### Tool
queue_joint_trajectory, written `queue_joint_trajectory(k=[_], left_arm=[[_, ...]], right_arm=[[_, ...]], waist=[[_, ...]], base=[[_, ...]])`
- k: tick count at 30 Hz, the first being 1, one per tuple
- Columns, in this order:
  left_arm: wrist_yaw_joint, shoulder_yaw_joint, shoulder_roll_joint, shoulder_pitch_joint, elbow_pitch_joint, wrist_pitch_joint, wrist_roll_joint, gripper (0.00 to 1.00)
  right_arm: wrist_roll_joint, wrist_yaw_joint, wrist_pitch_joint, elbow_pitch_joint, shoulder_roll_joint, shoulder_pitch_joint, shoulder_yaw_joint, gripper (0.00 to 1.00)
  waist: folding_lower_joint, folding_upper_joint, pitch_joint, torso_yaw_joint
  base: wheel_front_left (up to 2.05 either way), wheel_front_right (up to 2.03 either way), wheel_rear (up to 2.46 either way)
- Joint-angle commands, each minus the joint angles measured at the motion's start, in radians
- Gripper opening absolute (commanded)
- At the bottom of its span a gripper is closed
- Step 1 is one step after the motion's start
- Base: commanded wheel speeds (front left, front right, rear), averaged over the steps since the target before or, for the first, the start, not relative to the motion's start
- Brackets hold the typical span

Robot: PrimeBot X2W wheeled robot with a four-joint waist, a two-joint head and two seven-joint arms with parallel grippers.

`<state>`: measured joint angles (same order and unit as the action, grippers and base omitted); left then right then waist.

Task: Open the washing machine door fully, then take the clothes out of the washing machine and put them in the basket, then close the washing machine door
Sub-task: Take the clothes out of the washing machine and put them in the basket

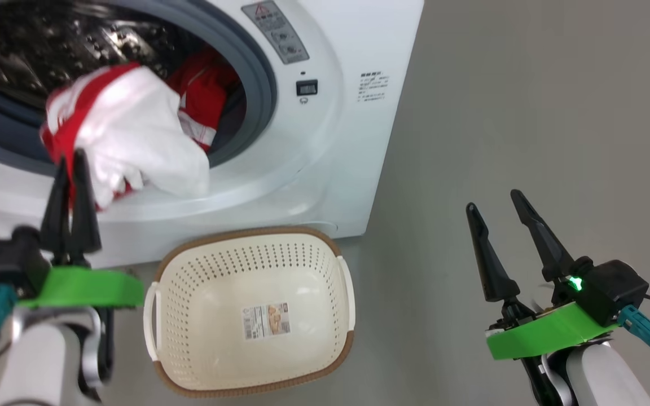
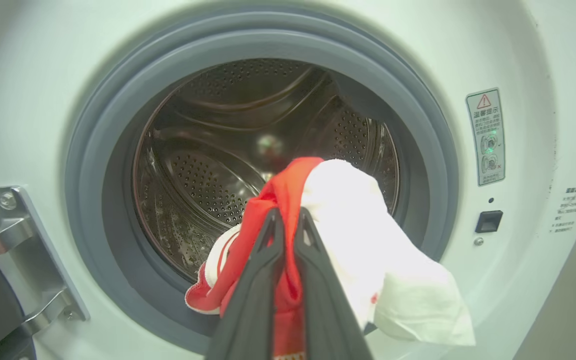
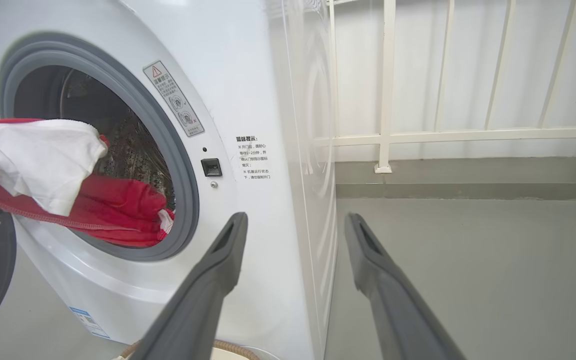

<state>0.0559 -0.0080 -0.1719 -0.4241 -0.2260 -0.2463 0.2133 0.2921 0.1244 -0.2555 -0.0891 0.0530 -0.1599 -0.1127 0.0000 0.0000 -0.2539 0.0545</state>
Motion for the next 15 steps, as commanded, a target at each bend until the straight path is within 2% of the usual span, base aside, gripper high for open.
queue_joint_trajectory(k=[1,10,15], left_arm=[[0.018,0.024,-0.022,0.027,0.061,0.007,-0.006,0.0],[0.046,-0.013,0.012,0.15,0.264,0.068,-0.008,0.0],[0.044,-0.036,0.03,0.18,0.315,0.099,0.009,0.0]], right_arm=[[0.006,0.006,-0.006,0.024,-0.003,0.013,-0.02,1.0],[0.007,0.006,-0.006,0.027,-0.003,0.056,0.006,1.0],[0.009,0.006,-0.006,0.031,-0.003,0.053,0.008,1.0]], waist=[[0.0,0.0,0.029,0.011],[0.0,0.0,0.056,0.002],[0.0,0.0,0.051,-0.015]], base=[[0.0,0.0,0.0],[0.0,0.0,0.0],[0.0,0.0,0.0]])
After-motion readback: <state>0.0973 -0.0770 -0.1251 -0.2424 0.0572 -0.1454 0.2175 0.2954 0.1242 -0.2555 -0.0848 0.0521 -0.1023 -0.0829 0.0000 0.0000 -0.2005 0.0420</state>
